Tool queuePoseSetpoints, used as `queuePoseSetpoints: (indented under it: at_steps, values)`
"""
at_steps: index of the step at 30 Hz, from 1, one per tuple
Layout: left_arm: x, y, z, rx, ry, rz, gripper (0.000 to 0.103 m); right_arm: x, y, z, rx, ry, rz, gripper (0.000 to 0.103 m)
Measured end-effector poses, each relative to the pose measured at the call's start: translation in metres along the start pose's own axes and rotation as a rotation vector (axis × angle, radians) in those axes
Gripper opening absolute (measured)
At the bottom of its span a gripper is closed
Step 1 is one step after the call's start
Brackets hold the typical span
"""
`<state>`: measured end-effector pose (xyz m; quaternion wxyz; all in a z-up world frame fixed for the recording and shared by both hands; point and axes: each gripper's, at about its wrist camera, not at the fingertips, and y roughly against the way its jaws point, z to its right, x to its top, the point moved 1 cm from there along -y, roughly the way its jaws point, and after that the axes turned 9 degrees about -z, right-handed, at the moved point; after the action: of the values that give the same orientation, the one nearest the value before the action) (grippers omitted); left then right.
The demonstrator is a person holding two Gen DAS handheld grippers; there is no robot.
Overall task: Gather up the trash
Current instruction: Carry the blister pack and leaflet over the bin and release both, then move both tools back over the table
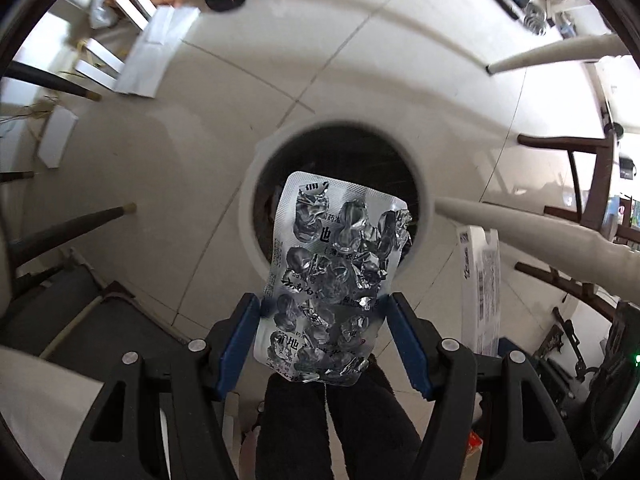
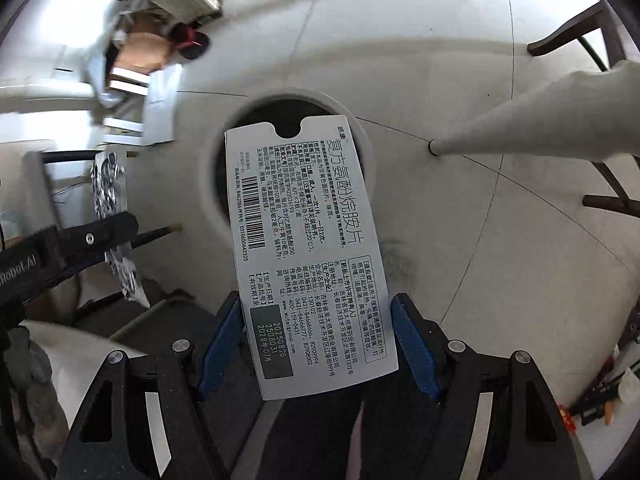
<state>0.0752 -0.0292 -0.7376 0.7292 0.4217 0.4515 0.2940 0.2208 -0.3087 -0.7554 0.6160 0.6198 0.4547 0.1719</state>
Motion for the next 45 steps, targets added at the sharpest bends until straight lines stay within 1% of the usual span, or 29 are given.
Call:
queuePoseSetpoints:
  at_steps: [1, 2, 4, 5, 7, 8, 9, 11, 12, 16, 18, 20, 22, 25, 29, 34, 39, 42, 45]
  values:
    - [0.005, -0.01, 0.0, -0.01, 0.001, -0.026, 0.063, 0.008, -0.012, 0.003, -0.012, 0.004, -0.008, 0.076]
    - [0.009, -0.019, 0.0, -0.028, 0.002, -0.051, 0.064, 0.023, -0.024, -0.007, -0.017, 0.005, -0.011, 0.076]
    - [0.014, -0.032, -0.001, -0.051, 0.008, -0.083, 0.064, 0.039, -0.041, -0.002, -0.02, 0.008, -0.03, 0.076]
    - [0.016, -0.036, -0.001, -0.049, 0.005, -0.087, 0.064, 0.043, -0.049, 0.002, -0.073, -0.013, -0.078, 0.076]
    - [0.015, -0.038, 0.0, -0.031, -0.009, -0.089, 0.065, 0.05, -0.062, 0.005, -0.066, -0.011, -0.096, 0.076]
    - [0.015, -0.038, 0.002, -0.021, -0.016, -0.086, 0.07, 0.053, -0.067, 0.004, -0.061, -0.01, -0.1, 0.076]
    - [0.015, -0.037, 0.002, -0.008, -0.018, -0.079, 0.081, 0.055, -0.071, 0.004, -0.055, -0.006, -0.108, 0.076]
    - [0.014, -0.033, 0.002, 0.014, -0.017, -0.065, 0.093, 0.058, -0.078, 0.002, -0.042, 0.008, -0.117, 0.076]
    - [0.014, -0.032, -0.001, 0.019, -0.014, -0.06, 0.097, 0.061, -0.082, 0.002, -0.041, 0.018, -0.119, 0.076]
    - [0.01, -0.023, -0.01, 0.055, -0.002, -0.025, 0.097, 0.066, -0.087, -0.004, -0.038, 0.047, -0.116, 0.076]
    - [0.006, -0.016, -0.013, 0.081, 0.003, 0.013, 0.097, 0.072, -0.09, -0.012, -0.046, 0.045, -0.108, 0.086]
    - [0.001, -0.006, -0.015, 0.124, 0.0, 0.065, 0.097, 0.07, -0.086, -0.012, -0.072, 0.043, -0.098, 0.099]
    - [-0.005, 0.0, -0.015, 0.173, -0.014, 0.103, 0.097, 0.068, -0.082, -0.013, -0.103, 0.041, -0.086, 0.103]
    - [-0.017, 0.008, -0.016, 0.213, -0.021, 0.131, 0.097, 0.062, -0.072, -0.015, -0.136, 0.034, -0.057, 0.103]
    - [-0.035, 0.022, -0.02, 0.227, -0.006, 0.136, 0.097, 0.05, -0.051, -0.017, -0.152, 0.028, -0.015, 0.103]
    - [-0.06, 0.051, -0.013, 0.238, -0.014, 0.146, 0.097, 0.026, -0.014, -0.022, -0.141, 0.016, 0.026, 0.103]
    - [-0.091, 0.085, -0.003, 0.253, -0.018, 0.152, 0.097, 0.0, 0.027, -0.027, -0.116, 0.0, 0.037, 0.103]
    - [-0.112, 0.109, 0.003, 0.252, -0.023, 0.154, 0.097, -0.016, 0.057, -0.03, -0.108, -0.013, 0.042, 0.103]
    - [-0.133, 0.133, 0.011, 0.266, -0.03, 0.164, 0.097, -0.031, 0.088, -0.035, -0.1, -0.012, 0.048, 0.103]
